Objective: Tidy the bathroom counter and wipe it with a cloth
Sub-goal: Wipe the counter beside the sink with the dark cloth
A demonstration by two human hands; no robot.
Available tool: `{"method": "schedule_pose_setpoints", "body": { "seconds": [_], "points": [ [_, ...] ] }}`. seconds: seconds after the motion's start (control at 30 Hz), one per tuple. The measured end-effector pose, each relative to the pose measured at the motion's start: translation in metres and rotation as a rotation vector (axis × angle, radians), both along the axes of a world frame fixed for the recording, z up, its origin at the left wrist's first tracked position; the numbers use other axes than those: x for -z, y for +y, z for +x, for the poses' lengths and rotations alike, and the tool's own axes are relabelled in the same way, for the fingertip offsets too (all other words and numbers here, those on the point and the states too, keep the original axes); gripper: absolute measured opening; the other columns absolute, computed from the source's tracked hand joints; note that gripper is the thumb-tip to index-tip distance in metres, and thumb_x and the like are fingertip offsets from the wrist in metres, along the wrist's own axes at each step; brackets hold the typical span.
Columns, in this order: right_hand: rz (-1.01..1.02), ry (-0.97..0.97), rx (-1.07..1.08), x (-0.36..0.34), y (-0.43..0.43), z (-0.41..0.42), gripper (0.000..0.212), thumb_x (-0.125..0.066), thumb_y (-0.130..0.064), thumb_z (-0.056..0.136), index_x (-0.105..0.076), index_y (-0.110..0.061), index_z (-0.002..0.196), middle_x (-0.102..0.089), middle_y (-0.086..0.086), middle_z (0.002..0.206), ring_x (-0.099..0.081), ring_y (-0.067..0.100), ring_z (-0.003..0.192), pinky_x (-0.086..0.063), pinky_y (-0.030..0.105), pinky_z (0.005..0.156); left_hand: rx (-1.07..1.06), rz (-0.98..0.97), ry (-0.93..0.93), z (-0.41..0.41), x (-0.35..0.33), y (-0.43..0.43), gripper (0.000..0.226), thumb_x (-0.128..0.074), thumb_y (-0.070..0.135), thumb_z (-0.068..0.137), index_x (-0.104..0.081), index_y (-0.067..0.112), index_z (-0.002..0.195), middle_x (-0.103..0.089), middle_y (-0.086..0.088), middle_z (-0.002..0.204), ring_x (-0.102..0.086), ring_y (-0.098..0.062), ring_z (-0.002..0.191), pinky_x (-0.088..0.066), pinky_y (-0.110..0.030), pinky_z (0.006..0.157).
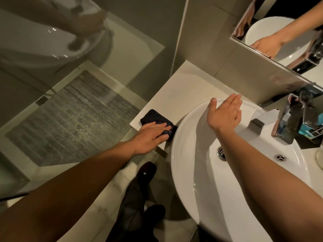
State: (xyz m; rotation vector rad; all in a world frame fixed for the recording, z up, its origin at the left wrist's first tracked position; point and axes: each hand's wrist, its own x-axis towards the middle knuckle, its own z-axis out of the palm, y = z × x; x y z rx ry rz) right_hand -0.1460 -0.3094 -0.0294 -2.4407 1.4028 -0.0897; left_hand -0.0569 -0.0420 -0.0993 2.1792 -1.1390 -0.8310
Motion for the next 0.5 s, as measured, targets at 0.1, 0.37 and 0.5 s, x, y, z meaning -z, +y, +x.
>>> {"method": "schedule_pose_setpoints", "body": {
  "seconds": [0.1,0.37,0.5],
  "points": [
    [0.001,-0.012,0.01,-0.001,-0.001,-0.001,0.083,-0.015,-0.061,0.101,0.002,-0.007,0.161,0.008,0.009,0.171,0.008,0.023,0.158,0.001,0.043,0.126,-0.02,-0.021,-0.021,-0.015,-0.009,0.009,0.07,-0.025,0.069,0.093,-0.045,0.033,0.15,-0.044,0.01,0.158,-0.025,0.0,0.15,-0.009,-0.028,0.124],
    [0.01,-0.028,0.01,-0.002,-0.001,0.001,0.082,-0.017,-0.06,0.101,0.001,-0.007,0.161,0.006,0.009,0.171,0.005,0.023,0.158,-0.001,0.042,0.126,-0.073,0.029,0.05,-0.051,-0.032,0.039,0.067,-0.029,0.066,0.094,-0.047,0.032,0.148,-0.044,0.012,0.156,-0.028,0.003,0.147,-0.017,-0.034,0.125],
    [0.002,-0.04,0.012,0.0,-0.001,0.002,0.082,-0.018,-0.059,0.101,-0.001,-0.007,0.161,0.004,0.01,0.171,0.004,0.024,0.158,-0.002,0.043,0.125,-0.232,0.009,0.323,-0.056,-0.055,0.048,0.036,-0.047,0.045,0.104,-0.073,0.023,0.115,-0.073,0.003,0.114,-0.064,-0.008,0.106,-0.05,-0.043,0.101]
  ]
}}
